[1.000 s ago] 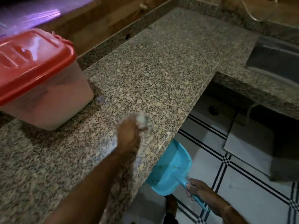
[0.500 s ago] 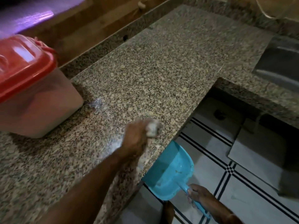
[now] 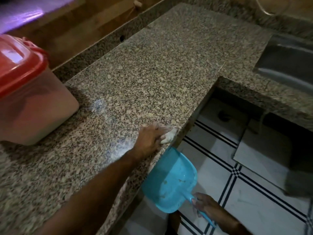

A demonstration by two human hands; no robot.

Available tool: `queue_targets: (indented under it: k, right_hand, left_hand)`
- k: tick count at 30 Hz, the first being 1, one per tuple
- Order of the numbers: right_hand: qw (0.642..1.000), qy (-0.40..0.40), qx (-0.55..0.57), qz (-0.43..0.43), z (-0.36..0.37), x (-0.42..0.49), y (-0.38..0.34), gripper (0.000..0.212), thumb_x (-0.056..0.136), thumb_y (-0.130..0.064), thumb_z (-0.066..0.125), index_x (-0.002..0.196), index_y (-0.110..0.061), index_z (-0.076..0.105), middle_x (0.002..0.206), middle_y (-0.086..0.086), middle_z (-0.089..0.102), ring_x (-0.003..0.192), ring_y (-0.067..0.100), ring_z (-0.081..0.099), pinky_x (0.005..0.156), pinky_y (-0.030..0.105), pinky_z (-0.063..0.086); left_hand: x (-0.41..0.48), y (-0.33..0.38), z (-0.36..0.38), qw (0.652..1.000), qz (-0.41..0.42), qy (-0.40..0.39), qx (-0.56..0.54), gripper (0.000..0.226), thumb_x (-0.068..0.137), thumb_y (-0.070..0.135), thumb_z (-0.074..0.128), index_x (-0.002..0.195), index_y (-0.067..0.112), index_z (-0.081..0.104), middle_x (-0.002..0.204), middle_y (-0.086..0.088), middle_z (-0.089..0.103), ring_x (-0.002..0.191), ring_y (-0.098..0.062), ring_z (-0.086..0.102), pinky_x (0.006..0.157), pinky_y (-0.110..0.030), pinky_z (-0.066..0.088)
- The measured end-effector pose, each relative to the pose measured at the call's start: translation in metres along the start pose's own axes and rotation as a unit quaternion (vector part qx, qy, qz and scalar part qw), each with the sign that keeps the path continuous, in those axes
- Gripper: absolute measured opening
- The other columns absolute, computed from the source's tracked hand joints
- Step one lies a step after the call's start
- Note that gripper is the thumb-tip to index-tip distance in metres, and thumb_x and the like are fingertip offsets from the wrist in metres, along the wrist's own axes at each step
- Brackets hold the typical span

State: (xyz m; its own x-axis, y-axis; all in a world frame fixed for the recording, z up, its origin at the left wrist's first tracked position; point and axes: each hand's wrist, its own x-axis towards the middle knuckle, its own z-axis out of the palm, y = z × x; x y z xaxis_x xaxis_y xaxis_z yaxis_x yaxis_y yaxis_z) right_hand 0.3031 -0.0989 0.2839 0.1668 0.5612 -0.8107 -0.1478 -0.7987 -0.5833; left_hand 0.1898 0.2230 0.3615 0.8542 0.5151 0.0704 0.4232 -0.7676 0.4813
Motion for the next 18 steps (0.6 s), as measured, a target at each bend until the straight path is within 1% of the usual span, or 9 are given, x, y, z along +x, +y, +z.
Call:
queue_targets:
  k: [2,5,8,10,11,13,15,17,18]
  right_hand:
    - [1.0,0.012,0.015,0.0,0.006,-0.008,0.002,0.037,0.088,-0.041,0.066,0.097,-0.006,0.069,0.078,0.01,0.067,0.063,0.014,0.062,0.06,0.025,0.05]
    - [0.999,0.022,0.036,0.001,0.019,-0.019,0.007,0.04,0.097,-0.033,0.064,0.111,0.005,0.066,0.08,0.012,0.066,0.066,0.016,0.062,0.064,0.029,0.049]
    - [0.999,0.021,0.042,-0.007,0.042,-0.034,0.012,0.044,0.09,-0.043,0.065,0.112,-0.005,0.07,0.08,0.009,0.069,0.068,0.015,0.065,0.064,0.026,0.051]
    - [0.999,0.019,0.044,-0.015,0.058,-0.044,0.014,0.037,0.092,-0.044,0.065,0.107,-0.01,0.071,0.078,0.006,0.071,0.066,0.013,0.065,0.059,0.02,0.049]
    - [0.999,0.02,0.043,-0.02,0.065,-0.048,0.015,0.034,0.094,-0.043,0.064,0.103,-0.012,0.071,0.076,0.003,0.071,0.065,0.01,0.065,0.058,0.018,0.048]
    - [0.999,0.018,0.042,-0.021,0.078,-0.051,0.017,0.035,0.088,-0.045,0.064,0.098,-0.012,0.071,0.072,-0.001,0.071,0.064,0.01,0.065,0.06,0.018,0.049]
    - [0.999,0.015,0.042,-0.02,0.088,-0.052,0.02,0.041,0.081,-0.047,0.064,0.098,-0.01,0.071,0.068,-0.001,0.071,0.062,0.011,0.065,0.06,0.021,0.051]
    - [0.998,0.016,0.051,-0.019,0.093,-0.051,0.023,0.042,0.076,-0.047,0.067,0.095,-0.009,0.072,0.066,0.002,0.069,0.057,0.011,0.065,0.056,0.021,0.05]
    - [0.998,0.018,0.057,-0.023,0.096,-0.051,0.023,0.045,0.075,-0.048,0.069,0.094,-0.008,0.072,0.067,0.005,0.069,0.056,0.011,0.065,0.055,0.021,0.05]
  left_hand:
    - [-0.025,-0.009,-0.007,0.999,0.03,-0.014,0.011,0.04,0.103,0.035,0.042,0.137,0.039,0.063,0.092,0.012,0.045,0.081,-0.008,0.047,0.087,-0.04,0.041]
    - [-0.076,-0.018,-0.02,0.999,0.04,-0.031,0.019,0.046,0.096,0.027,0.048,0.138,0.036,0.062,0.094,0.008,0.053,0.079,-0.013,0.053,0.078,-0.041,0.042]
    - [-0.133,-0.018,-0.038,0.998,0.057,-0.031,0.027,0.047,0.094,0.025,0.055,0.14,0.037,0.061,0.092,0.005,0.059,0.079,-0.017,0.057,0.071,-0.04,0.042]
    - [-0.151,-0.021,-0.057,0.998,0.046,-0.027,0.021,0.042,0.095,0.028,0.053,0.134,0.037,0.066,0.084,0.006,0.057,0.072,-0.013,0.058,0.068,-0.037,0.045]
    - [-0.156,-0.024,-0.066,1.0,0.025,0.001,0.005,0.041,0.095,0.032,0.05,0.131,0.037,0.068,0.083,0.006,0.057,0.069,-0.012,0.058,0.066,-0.033,0.046]
    - [-0.158,-0.042,-0.082,0.994,-0.052,0.089,-0.044,0.043,0.098,0.04,0.041,0.13,0.034,0.069,0.091,0.002,0.06,0.076,-0.012,0.059,0.069,-0.028,0.043]
    - [-0.154,-0.063,-0.099,0.979,-0.119,0.16,-0.039,0.049,0.101,0.046,0.033,0.131,0.029,0.067,0.1,0.0,0.056,0.085,-0.014,0.054,0.075,-0.03,0.04]
    - [-0.149,-0.089,-0.108,0.967,-0.189,0.171,-0.019,0.056,0.099,0.051,0.028,0.132,0.026,0.067,0.101,0.0,0.056,0.089,-0.019,0.054,0.079,-0.034,0.04]
    - [-0.147,-0.103,-0.108,0.962,-0.22,0.161,-0.018,0.057,0.098,0.052,0.028,0.134,0.028,0.065,0.1,0.0,0.058,0.089,-0.022,0.057,0.082,-0.037,0.042]
